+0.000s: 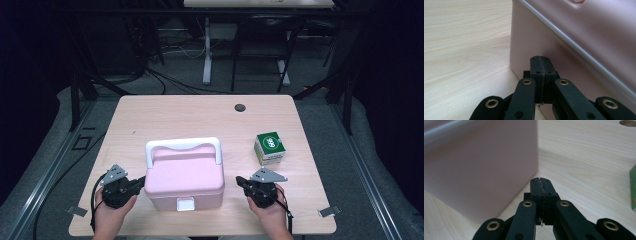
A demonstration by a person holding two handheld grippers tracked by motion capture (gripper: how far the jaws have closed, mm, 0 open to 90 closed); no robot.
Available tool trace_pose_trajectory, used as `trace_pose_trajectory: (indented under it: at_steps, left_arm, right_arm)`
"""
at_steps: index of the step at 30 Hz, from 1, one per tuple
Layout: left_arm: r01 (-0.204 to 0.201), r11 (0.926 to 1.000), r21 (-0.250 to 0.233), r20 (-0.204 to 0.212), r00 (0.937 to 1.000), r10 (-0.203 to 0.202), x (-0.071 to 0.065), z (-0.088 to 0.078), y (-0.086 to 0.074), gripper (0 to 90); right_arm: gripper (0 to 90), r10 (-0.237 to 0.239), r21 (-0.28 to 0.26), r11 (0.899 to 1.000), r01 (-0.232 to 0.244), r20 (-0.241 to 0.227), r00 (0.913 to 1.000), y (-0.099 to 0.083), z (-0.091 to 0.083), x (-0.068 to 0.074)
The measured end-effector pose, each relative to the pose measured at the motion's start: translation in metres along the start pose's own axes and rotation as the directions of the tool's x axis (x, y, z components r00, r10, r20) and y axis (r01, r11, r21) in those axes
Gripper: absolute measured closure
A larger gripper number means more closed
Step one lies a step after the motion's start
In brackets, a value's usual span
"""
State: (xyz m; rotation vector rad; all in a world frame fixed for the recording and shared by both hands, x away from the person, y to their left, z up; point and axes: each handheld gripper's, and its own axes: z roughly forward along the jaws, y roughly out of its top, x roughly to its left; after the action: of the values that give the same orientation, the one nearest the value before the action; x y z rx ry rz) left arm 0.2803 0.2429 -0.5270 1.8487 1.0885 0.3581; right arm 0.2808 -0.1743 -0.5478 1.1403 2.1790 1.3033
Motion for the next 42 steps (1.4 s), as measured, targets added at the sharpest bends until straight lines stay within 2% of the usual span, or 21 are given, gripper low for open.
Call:
trace_pose_trajectory:
  at_steps: [10,14,15,17,18,19,20,21,24,26,33,34,42]
  left_arm:
    - [-0.042,0.9987,0.029,0.033,0.9986,0.041,-0.012,0.019,0.008,90.0]
    - [-0.041,0.9986,0.034,0.043,0.9983,0.040,-0.017,0.025,0.010,90.0]
    - [-0.041,0.9982,0.044,0.043,0.9983,0.039,-0.019,0.028,0.012,90.0]
    - [-0.037,0.9984,0.042,0.038,0.9986,0.036,-0.021,0.031,0.013,90.0]
    - [-0.032,0.9987,0.039,0.040,0.9987,0.031,-0.021,0.032,0.013,90.0]
    - [-0.032,0.9987,0.039,0.040,0.9987,0.031,-0.021,0.032,0.013,90.0]
    - [-0.024,0.9992,0.032,0.052,0.9984,0.022,-0.021,0.033,0.012,90.0]
    - [-0.025,0.9991,0.034,0.055,0.9982,0.023,-0.021,0.032,0.011,90.0]
    - [-0.015,0.9993,0.033,0.069,0.9975,0.013,-0.022,0.033,0.010,90.0]
    - [-0.012,0.9992,0.038,0.077,0.9970,0.009,-0.023,0.033,0.010,90.0]
    - [-0.018,0.9989,0.043,0.090,0.9958,0.014,-0.025,0.029,0.007,90.0]
    - [-0.023,0.9986,0.047,0.084,0.9963,0.019,-0.025,0.029,0.007,90.0]
    - [-0.026,0.9979,0.059,0.094,0.9954,0.020,-0.028,0.026,0.002,90.0]
  right_arm:
    - [90.0,0.000,-0.002,1.000,0.000,-0.002,1.0000,0.002,0.002,0.003]
    - [89.5,0.002,-0.009,1.000,-0.002,0.002,1.0000,0.002,0.000,0.003]
    - [90.0,0.004,-0.009,1.000,-0.004,0.017,0.9999,0.002,-0.001,0.002]
    - [90.0,0.021,-0.005,1.000,-0.021,0.032,0.9993,0.001,-0.003,0.000]
    - [90.0,0.034,-0.005,0.999,-0.034,0.019,0.9992,0.001,-0.004,-0.002]
    - [90.0,0.034,-0.005,0.999,-0.034,0.019,0.9992,0.001,-0.004,-0.002]
    - [90.0,0.056,-0.006,0.998,-0.056,-0.010,0.9984,0.000,-0.005,-0.005]
    - [90.0,0.060,-0.016,0.998,-0.060,-0.016,0.9981,-0.001,-0.005,-0.005]
    - [90.0,0.055,0.001,0.999,-0.055,-0.006,0.9985,-0.001,-0.008,-0.005]
    - [90.0,0.057,0.005,0.998,-0.057,-0.015,0.9983,-0.002,-0.010,-0.005]
    - [90.0,0.065,-0.010,0.998,-0.065,-0.029,0.9975,-0.006,-0.012,-0.004]
    - [90.0,0.058,0.009,0.998,-0.057,-0.025,0.9980,-0.005,-0.014,-0.004]
    - [90.0,0.059,-0.005,0.998,-0.059,-0.044,0.9973,-0.008,-0.018,-0.001]
